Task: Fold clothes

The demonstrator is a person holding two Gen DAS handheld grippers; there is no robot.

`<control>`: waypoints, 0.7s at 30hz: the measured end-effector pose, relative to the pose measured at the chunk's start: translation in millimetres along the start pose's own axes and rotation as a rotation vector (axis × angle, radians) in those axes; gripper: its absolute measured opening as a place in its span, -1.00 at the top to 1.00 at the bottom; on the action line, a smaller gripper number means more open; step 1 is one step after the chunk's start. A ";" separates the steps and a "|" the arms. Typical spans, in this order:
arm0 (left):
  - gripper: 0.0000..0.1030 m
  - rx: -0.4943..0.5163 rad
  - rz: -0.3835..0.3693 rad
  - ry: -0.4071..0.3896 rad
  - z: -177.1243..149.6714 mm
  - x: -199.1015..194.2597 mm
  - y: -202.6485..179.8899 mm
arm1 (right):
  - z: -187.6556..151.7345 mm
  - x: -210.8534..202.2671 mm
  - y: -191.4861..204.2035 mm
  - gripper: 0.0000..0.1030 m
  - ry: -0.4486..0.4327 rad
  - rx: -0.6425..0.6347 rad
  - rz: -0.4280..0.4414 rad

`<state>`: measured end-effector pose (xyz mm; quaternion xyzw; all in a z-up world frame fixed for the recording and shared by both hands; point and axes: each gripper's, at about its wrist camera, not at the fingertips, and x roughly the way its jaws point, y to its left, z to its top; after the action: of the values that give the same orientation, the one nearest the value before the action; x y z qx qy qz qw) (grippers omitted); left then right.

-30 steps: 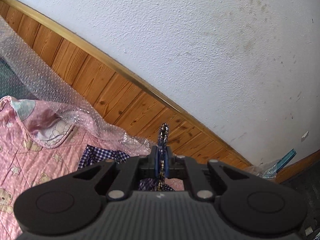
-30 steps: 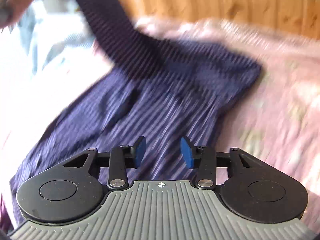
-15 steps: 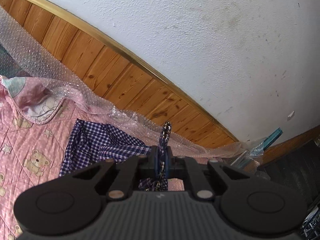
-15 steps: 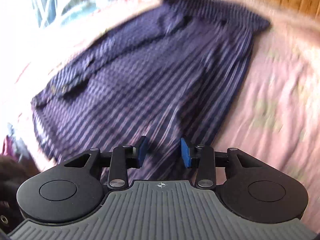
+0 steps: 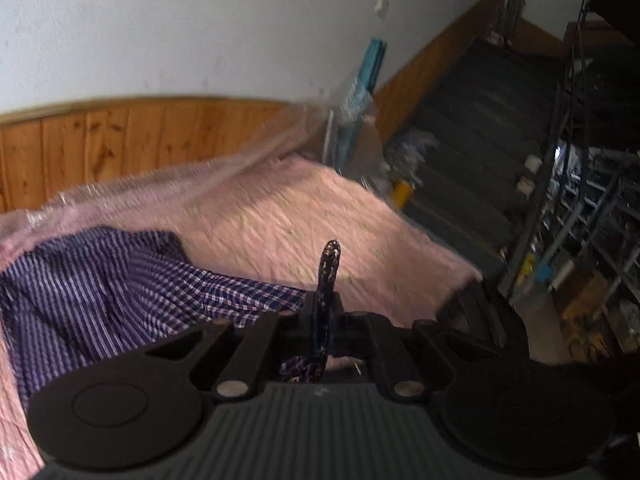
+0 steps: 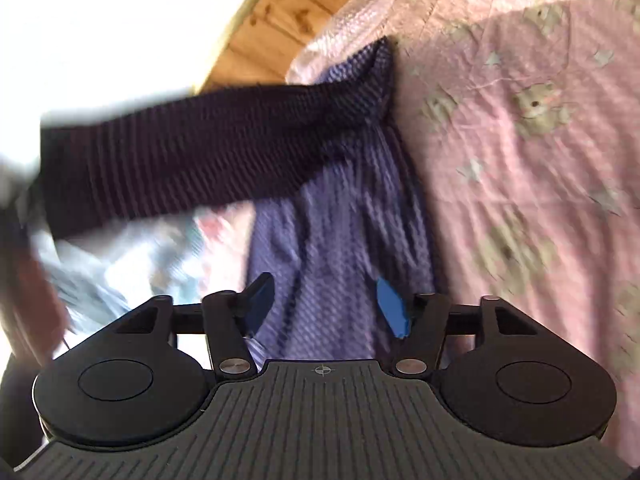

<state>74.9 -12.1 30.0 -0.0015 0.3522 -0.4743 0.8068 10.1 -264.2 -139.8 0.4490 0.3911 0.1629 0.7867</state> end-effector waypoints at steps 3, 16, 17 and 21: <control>0.91 -0.008 0.002 0.073 -33.1 27.2 -13.9 | 29.3 30.8 -20.6 -0.34 0.041 0.065 0.007; 0.91 -0.017 -0.047 0.259 -84.2 80.6 -36.6 | 118.3 108.9 -53.3 -0.34 0.174 0.040 0.011; 0.91 -0.015 -0.027 0.284 -90.5 85.8 -35.4 | 128.5 117.6 -48.5 -0.31 0.179 0.014 0.001; 0.89 -0.094 -0.025 0.358 -112.4 99.8 -22.6 | 163.7 150.3 -27.9 -0.19 0.182 -0.131 -0.085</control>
<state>23.7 -63.8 -103.4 0.0406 0.5118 -0.4602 0.7243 228.4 -282.8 -186.0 0.3629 0.4681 0.1947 0.7818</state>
